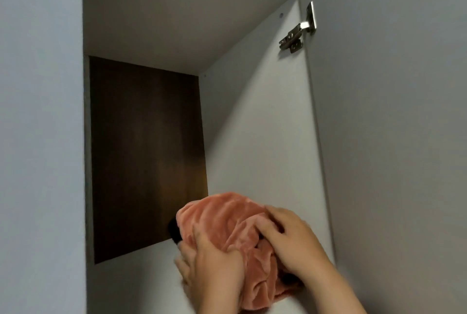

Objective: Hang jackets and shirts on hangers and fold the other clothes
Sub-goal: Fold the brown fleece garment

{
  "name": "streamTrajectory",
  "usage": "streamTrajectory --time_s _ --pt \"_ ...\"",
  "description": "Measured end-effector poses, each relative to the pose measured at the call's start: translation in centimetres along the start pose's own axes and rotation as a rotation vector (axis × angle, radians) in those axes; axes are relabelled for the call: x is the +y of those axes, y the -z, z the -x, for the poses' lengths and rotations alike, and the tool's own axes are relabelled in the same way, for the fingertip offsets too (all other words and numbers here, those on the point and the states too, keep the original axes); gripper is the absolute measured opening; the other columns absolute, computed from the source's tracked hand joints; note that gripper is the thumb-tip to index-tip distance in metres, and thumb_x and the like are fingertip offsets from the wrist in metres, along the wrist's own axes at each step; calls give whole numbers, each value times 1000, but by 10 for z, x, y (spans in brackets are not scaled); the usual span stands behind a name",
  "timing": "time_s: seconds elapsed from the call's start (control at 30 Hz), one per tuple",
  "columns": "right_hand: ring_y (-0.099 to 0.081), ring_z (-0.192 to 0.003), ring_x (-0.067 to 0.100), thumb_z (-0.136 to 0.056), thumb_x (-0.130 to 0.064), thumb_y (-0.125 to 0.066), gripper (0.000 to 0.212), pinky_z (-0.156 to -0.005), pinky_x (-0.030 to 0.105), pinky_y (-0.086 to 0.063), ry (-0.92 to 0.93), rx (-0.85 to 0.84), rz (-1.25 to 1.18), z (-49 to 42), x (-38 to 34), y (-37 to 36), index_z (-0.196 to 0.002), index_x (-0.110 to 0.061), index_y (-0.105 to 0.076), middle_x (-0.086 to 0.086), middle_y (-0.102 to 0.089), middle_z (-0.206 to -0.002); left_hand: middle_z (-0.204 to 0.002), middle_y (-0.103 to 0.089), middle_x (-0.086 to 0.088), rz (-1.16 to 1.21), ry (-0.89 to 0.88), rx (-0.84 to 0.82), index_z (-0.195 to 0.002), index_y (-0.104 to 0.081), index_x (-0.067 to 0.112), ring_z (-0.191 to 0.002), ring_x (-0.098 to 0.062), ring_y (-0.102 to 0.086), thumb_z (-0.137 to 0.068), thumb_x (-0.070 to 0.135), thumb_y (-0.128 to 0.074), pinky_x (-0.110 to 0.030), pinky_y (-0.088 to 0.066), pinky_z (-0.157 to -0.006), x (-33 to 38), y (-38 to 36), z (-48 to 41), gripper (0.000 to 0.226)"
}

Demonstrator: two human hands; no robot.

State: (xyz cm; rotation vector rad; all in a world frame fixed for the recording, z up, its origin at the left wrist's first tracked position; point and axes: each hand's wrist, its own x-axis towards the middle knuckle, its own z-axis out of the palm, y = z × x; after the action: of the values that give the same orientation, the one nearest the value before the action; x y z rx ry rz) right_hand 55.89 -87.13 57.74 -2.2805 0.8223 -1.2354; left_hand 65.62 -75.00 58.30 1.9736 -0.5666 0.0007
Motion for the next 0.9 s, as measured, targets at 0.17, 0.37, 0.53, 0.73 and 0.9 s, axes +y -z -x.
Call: streamTrajectory --time_s 0.17,0.37,0.53,0.73,0.9 --pt "-27 -140 5 -86 -17 -63 58 -111 7 -15 46 -238 0 0 26 5 -137 -42 -49 -17 -34 -146 -163 -4 6 -221 -394 96 -150 -21 40 -149 -19 3 -95 42 -39 -44 -8 -121 31 18 -11 58" --pt "-24 -145 13 -93 -16 -45 45 -113 12 -15 1 -300 62 -7 19 19 -126 -43 -60 -2 -28 -157 -161 -14 3 -352 -155 -188 -148 -18 47 -147 -26 -10 -88 61 -18 -48 -21 -115 7 -14 -24 62" --pt "-29 -143 14 -96 -28 -43 37 -116 30 -23 87 -184 27 -51 -26 17 -129 -33 -60 -2 -36 -153 -163 3 1 -393 -113 -253 -151 -6 42 -149 -26 5 -92 61 -25 -51 -9 -119 8 -14 -32 66" --pt "-13 -147 7 -99 -50 -33 43 -121 37 -9 70 -383 139 -52 2 -25 -142 -48 -37 -16 -12 -160 -162 11 -2 -402 -54 -259 -153 1 36 -148 -28 11 -99 49 -21 -49 -6 -120 1 -19 -42 60" --pt "-5 -147 3 -101 -47 -32 43 -121 32 -3 76 -406 140 -53 14 -35 -144 -46 -36 -17 -13 -160 -161 18 -6 -430 -24 -285 -153 4 32 -147 -31 14 -101 44 -22 -50 -1 -120 4 -22 -45 60"
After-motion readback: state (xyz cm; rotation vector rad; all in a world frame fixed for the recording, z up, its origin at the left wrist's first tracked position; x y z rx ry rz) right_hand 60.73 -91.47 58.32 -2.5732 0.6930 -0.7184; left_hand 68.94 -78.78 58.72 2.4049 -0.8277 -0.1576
